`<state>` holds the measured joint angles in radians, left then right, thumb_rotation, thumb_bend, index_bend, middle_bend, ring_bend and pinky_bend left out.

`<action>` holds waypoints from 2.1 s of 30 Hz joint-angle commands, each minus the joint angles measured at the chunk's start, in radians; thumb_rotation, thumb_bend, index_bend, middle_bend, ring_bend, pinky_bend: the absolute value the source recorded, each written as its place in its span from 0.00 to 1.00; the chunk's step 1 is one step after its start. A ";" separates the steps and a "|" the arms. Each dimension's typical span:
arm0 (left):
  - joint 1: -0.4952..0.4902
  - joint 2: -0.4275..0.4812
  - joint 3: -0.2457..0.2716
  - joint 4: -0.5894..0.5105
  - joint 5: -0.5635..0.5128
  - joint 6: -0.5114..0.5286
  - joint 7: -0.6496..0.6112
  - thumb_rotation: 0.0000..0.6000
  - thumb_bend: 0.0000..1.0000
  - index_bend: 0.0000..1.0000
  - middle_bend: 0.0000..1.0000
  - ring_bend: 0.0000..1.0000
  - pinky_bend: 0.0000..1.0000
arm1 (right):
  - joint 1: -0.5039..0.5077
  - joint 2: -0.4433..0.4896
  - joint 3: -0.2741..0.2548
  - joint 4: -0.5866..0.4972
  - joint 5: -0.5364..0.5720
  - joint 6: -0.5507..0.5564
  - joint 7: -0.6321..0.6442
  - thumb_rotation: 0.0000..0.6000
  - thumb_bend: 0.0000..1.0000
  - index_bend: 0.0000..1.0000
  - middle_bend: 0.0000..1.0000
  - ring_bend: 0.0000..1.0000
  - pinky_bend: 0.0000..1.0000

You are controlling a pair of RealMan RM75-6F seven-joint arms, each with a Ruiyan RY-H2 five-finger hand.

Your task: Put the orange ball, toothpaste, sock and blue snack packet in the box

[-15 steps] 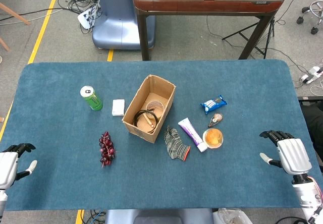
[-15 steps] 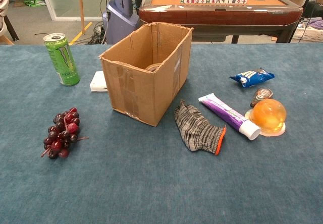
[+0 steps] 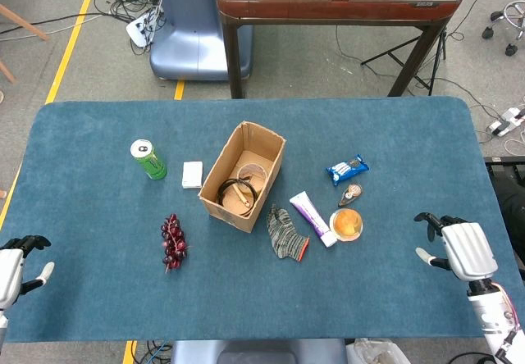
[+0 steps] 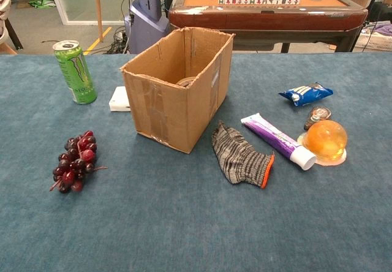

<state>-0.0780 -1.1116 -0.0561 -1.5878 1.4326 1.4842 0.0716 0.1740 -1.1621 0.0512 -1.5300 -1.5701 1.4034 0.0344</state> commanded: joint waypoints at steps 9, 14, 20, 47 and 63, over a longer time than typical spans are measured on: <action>0.021 0.015 -0.002 -0.031 0.020 0.048 -0.001 1.00 0.26 0.43 0.46 0.42 0.61 | 0.141 0.050 0.053 -0.117 0.072 -0.208 -0.159 1.00 0.00 0.31 1.00 1.00 0.99; 0.021 0.017 -0.004 -0.033 0.017 0.045 -0.003 1.00 0.26 0.43 0.46 0.42 0.61 | 0.210 0.047 0.079 -0.144 0.146 -0.313 -0.236 1.00 0.00 0.28 1.00 1.00 0.99; 0.024 0.022 -0.006 -0.038 0.017 0.048 -0.006 1.00 0.26 0.43 0.46 0.42 0.61 | 0.280 0.034 0.092 -0.151 0.237 -0.431 -0.275 1.00 0.00 0.27 1.00 1.00 1.00; 0.037 0.043 -0.012 -0.068 0.019 0.064 -0.015 1.00 0.26 0.44 0.46 0.42 0.61 | 0.432 -0.136 0.052 -0.017 0.430 -0.597 -0.371 1.00 0.00 0.27 1.00 1.00 1.00; 0.039 0.056 -0.012 -0.081 0.010 0.052 -0.040 1.00 0.26 0.44 0.46 0.42 0.61 | 0.459 -0.188 0.032 0.062 0.450 -0.626 -0.325 1.00 0.01 0.27 1.00 1.00 1.00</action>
<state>-0.0394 -1.0561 -0.0691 -1.6678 1.4423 1.5369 0.0322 0.6326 -1.3493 0.0833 -1.4685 -1.1201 0.7779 -0.2913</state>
